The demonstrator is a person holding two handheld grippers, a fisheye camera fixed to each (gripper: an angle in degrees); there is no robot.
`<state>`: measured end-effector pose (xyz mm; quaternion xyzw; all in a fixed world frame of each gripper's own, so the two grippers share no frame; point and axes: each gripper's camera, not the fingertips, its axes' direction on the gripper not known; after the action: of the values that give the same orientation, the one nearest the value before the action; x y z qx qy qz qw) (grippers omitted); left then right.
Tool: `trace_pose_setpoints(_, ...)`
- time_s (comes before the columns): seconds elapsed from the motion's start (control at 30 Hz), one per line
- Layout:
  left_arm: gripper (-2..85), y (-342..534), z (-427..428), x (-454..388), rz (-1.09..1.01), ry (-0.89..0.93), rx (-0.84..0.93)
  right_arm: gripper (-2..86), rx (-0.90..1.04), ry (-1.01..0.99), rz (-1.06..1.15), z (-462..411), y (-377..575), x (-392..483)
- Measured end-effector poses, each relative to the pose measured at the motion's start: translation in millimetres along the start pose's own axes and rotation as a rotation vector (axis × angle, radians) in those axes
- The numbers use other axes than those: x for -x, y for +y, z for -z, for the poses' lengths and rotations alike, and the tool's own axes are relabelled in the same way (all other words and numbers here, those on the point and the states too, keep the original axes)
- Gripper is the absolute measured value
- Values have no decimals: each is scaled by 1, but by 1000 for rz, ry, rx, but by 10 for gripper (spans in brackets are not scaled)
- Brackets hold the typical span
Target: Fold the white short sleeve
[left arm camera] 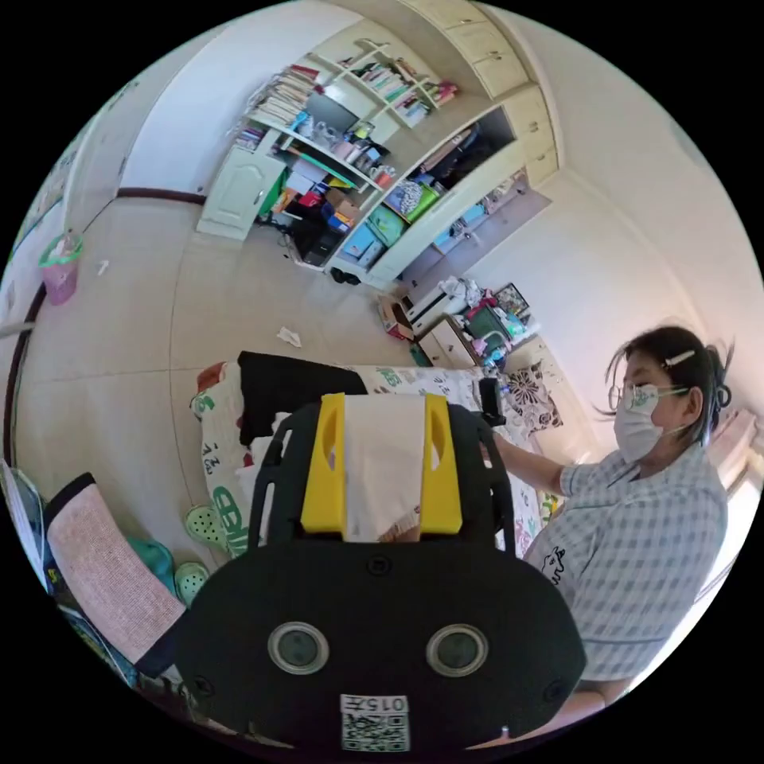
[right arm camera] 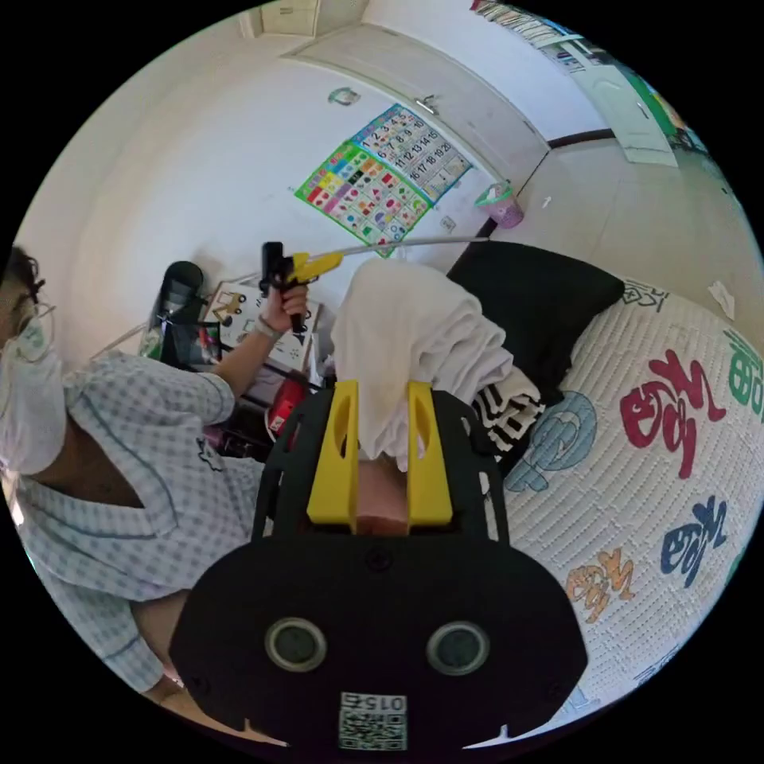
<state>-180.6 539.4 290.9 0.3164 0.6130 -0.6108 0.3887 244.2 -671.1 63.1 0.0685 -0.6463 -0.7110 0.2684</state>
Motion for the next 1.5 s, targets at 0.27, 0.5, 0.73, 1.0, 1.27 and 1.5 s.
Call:
trace_pose_setpoints(0.27,185,85,-93,-179,-365,-104,215,4,-324,-199,14,71,76,95)
trace_pose_setpoints(0.5,42,182,-202,-317,-701,-192,124,1,-552,-174,12,149,200,192)
trace_pose_setpoints(0.73,-3,207,-304,-395,-660,222,144,3,-802,76,-84,202,352,262)
trace_pose_setpoints(1.0,-3,217,-388,-500,-806,537,177,22,-1149,265,-277,230,522,319)
trace_pose_setpoints(1.27,77,268,-612,-485,-582,174,564,80,-1186,437,-664,245,617,228)
trace_pose_setpoints(1.5,115,367,-729,-516,-667,225,777,90,-890,572,-880,194,665,172)
